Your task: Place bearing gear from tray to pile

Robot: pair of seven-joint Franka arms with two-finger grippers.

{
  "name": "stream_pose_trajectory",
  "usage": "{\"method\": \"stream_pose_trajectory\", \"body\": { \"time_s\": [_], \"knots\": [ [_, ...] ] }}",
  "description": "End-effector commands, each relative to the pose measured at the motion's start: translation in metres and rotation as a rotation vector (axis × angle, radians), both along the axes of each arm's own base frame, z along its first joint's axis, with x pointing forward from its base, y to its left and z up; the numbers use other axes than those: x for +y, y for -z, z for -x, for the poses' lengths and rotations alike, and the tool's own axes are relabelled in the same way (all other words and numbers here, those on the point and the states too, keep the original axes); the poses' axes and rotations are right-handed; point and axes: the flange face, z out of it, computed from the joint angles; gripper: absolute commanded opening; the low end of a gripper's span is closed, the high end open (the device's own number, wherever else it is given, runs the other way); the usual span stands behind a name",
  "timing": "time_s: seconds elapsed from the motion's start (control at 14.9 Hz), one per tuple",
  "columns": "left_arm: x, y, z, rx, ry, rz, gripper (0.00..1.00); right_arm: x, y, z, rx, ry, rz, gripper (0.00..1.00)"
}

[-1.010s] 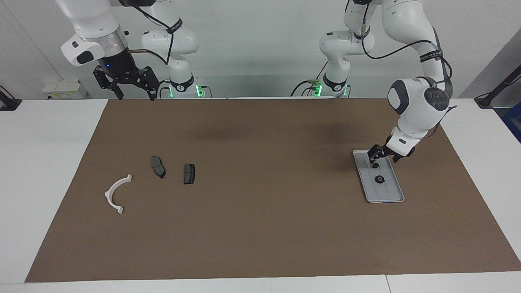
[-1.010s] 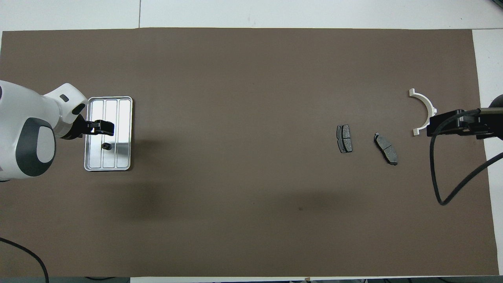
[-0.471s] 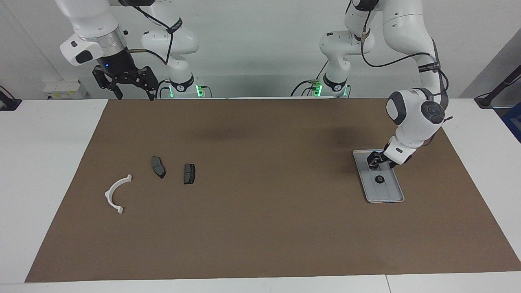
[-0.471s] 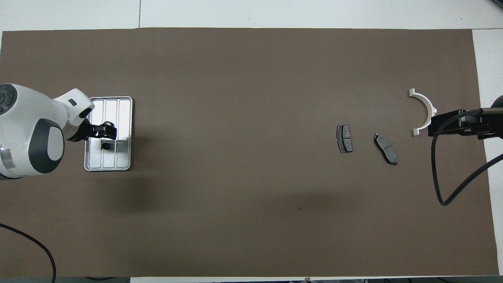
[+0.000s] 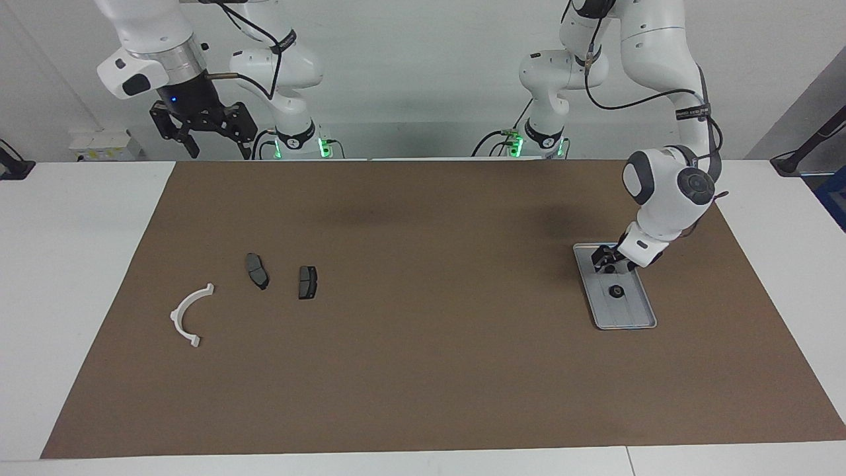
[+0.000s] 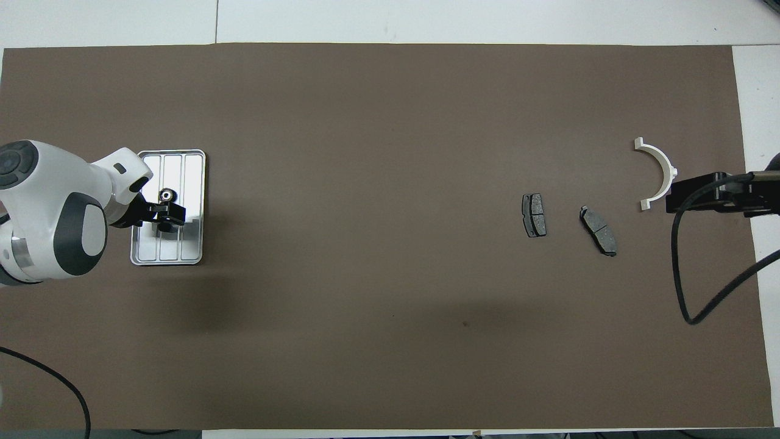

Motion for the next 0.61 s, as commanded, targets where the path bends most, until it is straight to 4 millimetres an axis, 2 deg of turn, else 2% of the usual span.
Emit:
{"method": "stream_pose_trajectory", "body": {
  "time_s": [0.0,0.34,0.54],
  "knots": [
    [0.000,0.003,0.011,-0.001,0.011,0.000,0.91,0.003,0.000,0.005,-0.009,0.000,-0.022,1.00],
    [0.004,0.006,0.017,0.008,0.011,0.001,0.89,0.001,0.010,0.006,0.006,0.004,-0.021,1.00],
    [0.004,0.006,0.017,0.008,0.011,0.001,0.88,0.001,0.034,-0.006,-0.035,0.010,-0.023,1.00]
  ]
}}
